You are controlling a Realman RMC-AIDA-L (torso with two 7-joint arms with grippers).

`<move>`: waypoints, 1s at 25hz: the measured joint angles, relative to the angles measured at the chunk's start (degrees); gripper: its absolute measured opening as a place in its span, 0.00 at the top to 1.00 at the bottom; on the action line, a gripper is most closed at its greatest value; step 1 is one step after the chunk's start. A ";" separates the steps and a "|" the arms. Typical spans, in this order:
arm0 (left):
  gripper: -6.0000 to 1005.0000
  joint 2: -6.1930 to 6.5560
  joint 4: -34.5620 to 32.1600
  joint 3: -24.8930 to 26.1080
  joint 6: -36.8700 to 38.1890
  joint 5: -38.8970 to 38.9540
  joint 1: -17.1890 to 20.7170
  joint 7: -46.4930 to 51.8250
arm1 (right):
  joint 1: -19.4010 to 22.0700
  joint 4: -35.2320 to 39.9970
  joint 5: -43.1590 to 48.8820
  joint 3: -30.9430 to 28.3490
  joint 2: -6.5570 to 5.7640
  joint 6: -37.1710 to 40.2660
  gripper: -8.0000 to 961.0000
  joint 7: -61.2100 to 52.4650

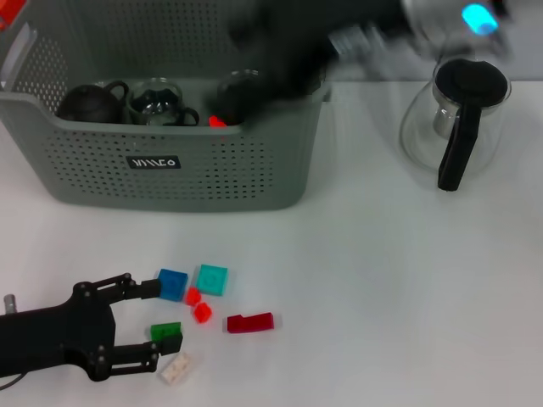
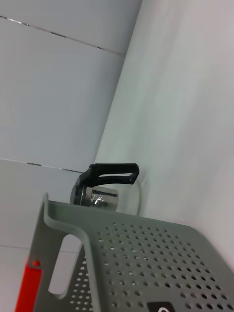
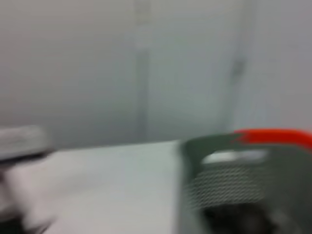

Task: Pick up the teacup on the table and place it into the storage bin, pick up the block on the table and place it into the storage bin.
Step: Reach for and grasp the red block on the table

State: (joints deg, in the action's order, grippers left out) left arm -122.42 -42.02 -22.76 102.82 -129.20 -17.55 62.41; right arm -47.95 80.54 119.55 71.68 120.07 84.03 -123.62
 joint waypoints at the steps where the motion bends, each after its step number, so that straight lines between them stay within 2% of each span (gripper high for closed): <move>1: 0.18 0.01 0.00 0.00 -0.01 0.00 0.04 0.00 | 1.84 0.90 -0.50 -0.15 -0.01 2.84 0.03 1.66; 5: 0.18 0.07 -0.07 -0.01 -0.29 0.00 0.14 -0.10 | 7.89 0.54 0.42 0.74 0.00 10.15 0.02 8.23; 10: 0.18 0.08 -0.08 -0.06 -0.46 0.00 -0.26 -0.02 | 9.86 -6.20 3.80 5.09 0.12 11.47 0.03 11.96; 13: 0.18 0.08 -0.05 -0.23 -0.47 0.00 -0.51 0.15 | 8.19 -12.09 5.81 9.14 0.29 8.58 0.03 12.07; 18: 0.18 0.08 0.06 -0.26 -0.51 0.00 -0.58 0.17 | 4.56 -21.10 5.75 17.57 0.59 -0.91 0.04 12.12; 22: 0.18 0.01 0.20 -0.13 -0.59 0.00 -0.57 0.16 | 1.43 -27.65 3.42 25.92 0.83 -10.30 0.05 11.66; 23: 0.18 0.00 0.21 -0.11 -0.59 0.00 -0.54 0.15 | 0.09 -30.22 1.52 30.22 0.86 -14.62 0.05 11.53; 25: 0.18 -0.01 0.26 -0.09 -0.60 0.00 -0.48 0.13 | -0.41 -31.16 0.69 31.83 0.89 -16.31 0.05 11.46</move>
State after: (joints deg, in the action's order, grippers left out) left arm -122.43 -41.76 -22.85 102.21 -129.20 -18.04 62.54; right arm -48.36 49.39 120.25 103.51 120.96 67.72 -112.15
